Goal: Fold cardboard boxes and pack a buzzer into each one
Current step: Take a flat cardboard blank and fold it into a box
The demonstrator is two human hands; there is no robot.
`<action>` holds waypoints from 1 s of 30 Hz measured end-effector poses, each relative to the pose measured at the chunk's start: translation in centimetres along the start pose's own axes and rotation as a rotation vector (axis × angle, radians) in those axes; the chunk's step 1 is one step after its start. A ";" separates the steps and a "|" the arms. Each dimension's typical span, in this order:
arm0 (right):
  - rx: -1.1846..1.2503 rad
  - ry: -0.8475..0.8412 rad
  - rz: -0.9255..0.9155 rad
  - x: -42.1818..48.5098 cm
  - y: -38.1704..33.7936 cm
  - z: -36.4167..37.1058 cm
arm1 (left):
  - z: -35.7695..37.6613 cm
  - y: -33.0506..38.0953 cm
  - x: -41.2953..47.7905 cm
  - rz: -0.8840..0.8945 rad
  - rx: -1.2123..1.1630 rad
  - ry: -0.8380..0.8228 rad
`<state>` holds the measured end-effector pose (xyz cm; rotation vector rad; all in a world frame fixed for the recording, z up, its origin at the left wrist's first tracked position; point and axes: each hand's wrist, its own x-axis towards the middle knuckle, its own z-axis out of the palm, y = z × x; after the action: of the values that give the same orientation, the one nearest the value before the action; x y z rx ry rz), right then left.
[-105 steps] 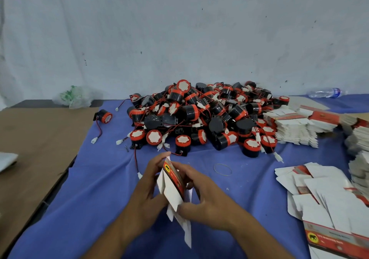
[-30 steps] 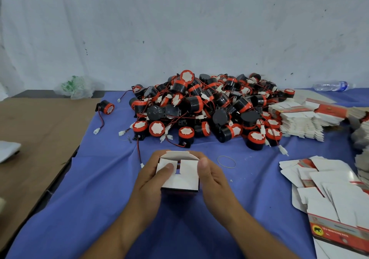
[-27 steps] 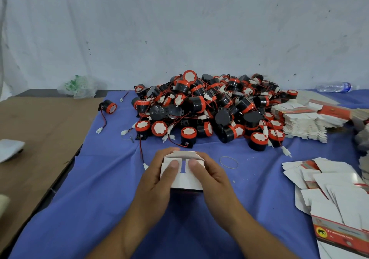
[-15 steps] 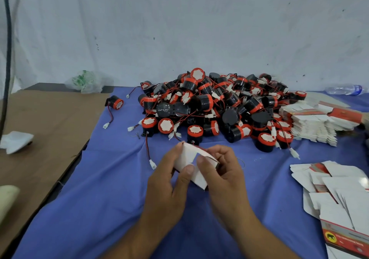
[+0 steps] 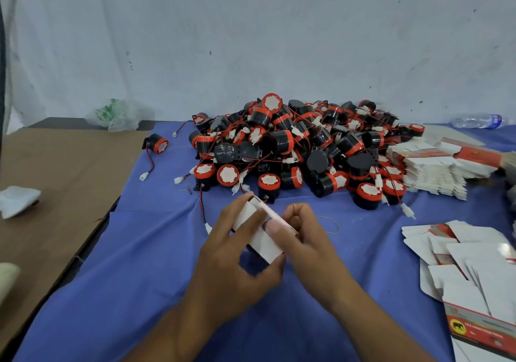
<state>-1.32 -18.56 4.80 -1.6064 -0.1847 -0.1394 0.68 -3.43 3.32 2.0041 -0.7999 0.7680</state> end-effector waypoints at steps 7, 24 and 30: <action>0.101 -0.120 0.021 0.0 0.4 -0.4 | -0.2 -0.1 0.3 0.064 0.116 -0.036; -0.313 -0.038 -0.104 0.0 0.7 -0.7 | -0.2 -0.2 0.2 0.087 0.058 -0.026; -0.616 0.031 -0.299 -0.1 0.5 -0.6 | 0.0 -0.2 0.1 0.064 0.097 -0.020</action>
<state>-1.32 -19.22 4.28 -2.1792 -0.3848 -0.4892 0.89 -3.33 3.34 2.0839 -0.8560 0.8387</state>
